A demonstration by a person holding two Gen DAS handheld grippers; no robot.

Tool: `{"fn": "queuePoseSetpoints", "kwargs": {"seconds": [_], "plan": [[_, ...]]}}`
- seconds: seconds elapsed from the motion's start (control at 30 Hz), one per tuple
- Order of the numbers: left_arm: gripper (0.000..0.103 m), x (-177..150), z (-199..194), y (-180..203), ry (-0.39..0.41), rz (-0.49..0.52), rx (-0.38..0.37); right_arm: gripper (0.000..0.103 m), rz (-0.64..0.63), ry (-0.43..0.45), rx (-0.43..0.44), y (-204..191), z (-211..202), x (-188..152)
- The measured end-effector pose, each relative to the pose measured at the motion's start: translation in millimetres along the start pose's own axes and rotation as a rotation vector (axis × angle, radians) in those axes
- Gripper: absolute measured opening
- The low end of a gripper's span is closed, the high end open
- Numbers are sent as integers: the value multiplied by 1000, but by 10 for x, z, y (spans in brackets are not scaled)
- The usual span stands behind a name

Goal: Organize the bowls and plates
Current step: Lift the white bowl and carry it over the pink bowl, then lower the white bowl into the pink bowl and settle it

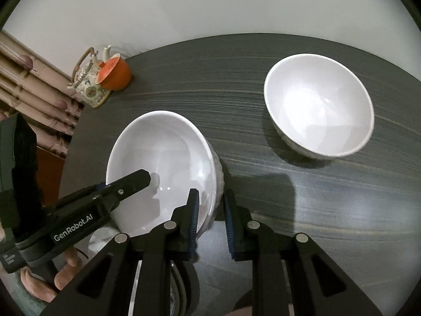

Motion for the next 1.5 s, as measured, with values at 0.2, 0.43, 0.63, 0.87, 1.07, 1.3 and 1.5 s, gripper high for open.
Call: {"fn": "queuePoseSetpoints", "kwargs": {"seconds": [0.2, 0.43, 0.63, 0.87, 1.07, 1.3, 1.5], "plan": [[18, -171, -123, 154, 3, 17, 10, 18, 15, 25, 9, 30, -216, -144], [18, -407, -366, 268, 11, 39, 4, 18, 27, 57, 17, 86, -511, -345], [18, -626, -564, 456, 9, 52, -14, 18, 28, 88, 9, 119, -812, -553], [18, -922, -748, 637, 15, 81, -25, 18, 40, 121, -8, 173, -1156, -846], [18, -1241, -796, 834, -13, 116, -19, 18, 65, 129, -21, 259, -1320, -1126], [18, -1510, -659, 948, -61, 130, -2, 18, 98, 92, -53, 420, -1293, -1465], [18, -1582, -516, 1013, -79, 157, 26, 18, 163, 67, -41, 624, -1137, -1653]]}}
Point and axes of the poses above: each gripper's, at about its wrist camera, not at the fingertips, and z roughly the way its jaws point, y to its right, x to its top, the point moved 6 cm from there along z, roughly the way its jaws point, and after that the axes turned 1 degree about -y, right-handed, at the moved point
